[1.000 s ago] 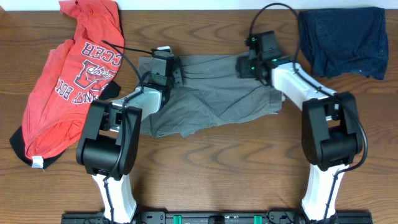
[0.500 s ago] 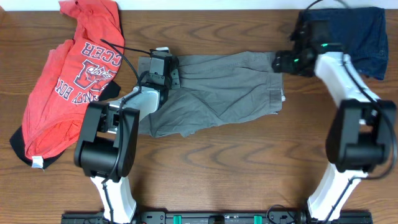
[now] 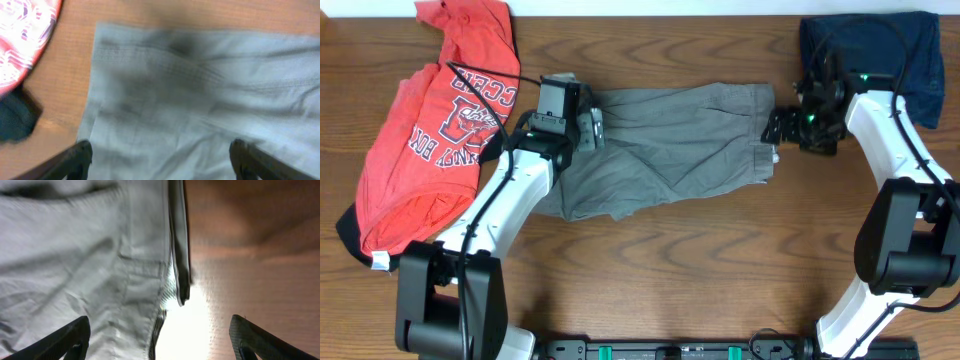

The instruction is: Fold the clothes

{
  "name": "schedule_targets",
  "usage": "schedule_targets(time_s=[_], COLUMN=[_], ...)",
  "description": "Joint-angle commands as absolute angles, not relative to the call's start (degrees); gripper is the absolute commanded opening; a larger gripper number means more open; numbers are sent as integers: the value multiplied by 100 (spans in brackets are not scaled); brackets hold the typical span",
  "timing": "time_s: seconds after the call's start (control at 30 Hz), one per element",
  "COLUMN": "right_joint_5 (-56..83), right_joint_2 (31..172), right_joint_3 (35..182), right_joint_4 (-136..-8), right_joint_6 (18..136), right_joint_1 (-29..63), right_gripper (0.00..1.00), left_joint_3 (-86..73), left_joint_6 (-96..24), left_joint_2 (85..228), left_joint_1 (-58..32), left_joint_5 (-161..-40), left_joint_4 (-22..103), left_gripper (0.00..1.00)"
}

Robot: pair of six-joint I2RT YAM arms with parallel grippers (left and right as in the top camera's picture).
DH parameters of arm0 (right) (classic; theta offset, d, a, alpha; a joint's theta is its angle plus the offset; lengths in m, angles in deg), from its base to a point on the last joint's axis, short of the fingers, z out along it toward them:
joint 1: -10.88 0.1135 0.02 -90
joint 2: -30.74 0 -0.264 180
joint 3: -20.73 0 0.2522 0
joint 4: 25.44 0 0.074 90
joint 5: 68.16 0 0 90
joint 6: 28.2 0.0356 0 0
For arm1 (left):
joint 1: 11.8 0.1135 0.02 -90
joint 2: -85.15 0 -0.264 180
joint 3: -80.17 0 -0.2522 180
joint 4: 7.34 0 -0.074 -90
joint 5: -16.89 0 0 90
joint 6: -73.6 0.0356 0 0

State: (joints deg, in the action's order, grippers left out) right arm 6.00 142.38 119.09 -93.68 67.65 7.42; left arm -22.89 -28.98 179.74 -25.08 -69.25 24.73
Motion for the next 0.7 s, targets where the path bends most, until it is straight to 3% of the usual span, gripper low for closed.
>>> schedule_targets(time_s=[0.0,0.27,0.67], right_joint_5=[329,-252,-744], right_joint_2=[14327,14336,14338], right_joint_3=[11723,11358,10512], right_joint_4=[-9333,-8842,-7827], right_joint_6=[6804,6640,6977], right_joint_1=[499,320,344], right_gripper=[88,89,82], left_joint_3=[-2283,-2283,-2283], left_joint_6=[-2833,-2758,-2758], left_joint_2=[17934,17934,17934], left_joint_1=[-2405,-2241,-2241], left_joint_5=[-6855,-6855,-6853], left_joint_4=[2831,3345,3404], left_gripper=[91,91,91])
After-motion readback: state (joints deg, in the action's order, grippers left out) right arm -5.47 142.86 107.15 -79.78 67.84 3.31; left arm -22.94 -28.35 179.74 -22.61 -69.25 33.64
